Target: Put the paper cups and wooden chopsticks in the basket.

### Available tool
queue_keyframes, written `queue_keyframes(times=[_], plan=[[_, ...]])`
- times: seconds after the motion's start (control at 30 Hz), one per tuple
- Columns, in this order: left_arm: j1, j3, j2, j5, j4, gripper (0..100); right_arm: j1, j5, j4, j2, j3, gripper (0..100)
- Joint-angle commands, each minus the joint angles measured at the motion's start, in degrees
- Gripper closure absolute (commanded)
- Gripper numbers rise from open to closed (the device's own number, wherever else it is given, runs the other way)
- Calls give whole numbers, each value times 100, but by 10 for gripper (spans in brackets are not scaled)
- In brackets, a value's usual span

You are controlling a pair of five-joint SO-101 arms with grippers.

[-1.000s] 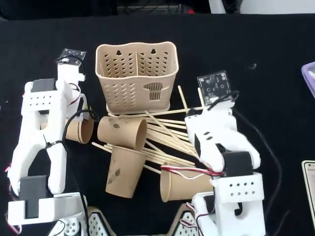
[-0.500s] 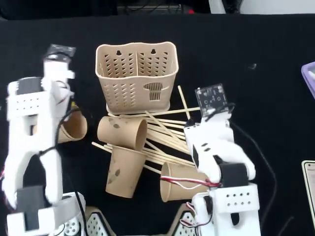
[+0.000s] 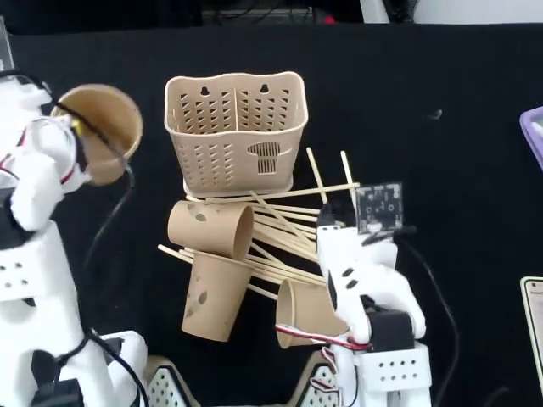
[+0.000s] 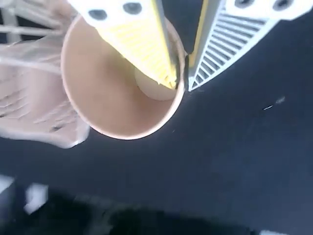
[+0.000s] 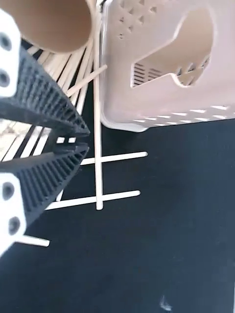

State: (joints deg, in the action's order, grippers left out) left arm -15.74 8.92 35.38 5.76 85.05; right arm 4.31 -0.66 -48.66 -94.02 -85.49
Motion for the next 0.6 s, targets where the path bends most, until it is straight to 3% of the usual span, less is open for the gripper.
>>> queue_keyframes(times=[0.0, 0.27, 0.57], plan=[[549, 505, 123, 791, -536, 970, -70, -35, 114, -435, -127, 988], [1182, 382, -246, 1477, -1574, 970, -53, -35, 114, -708, -330, 988], [1446, 426, -1415, 1486, -1556, 970, -62, -35, 114, -734, -330, 988]])
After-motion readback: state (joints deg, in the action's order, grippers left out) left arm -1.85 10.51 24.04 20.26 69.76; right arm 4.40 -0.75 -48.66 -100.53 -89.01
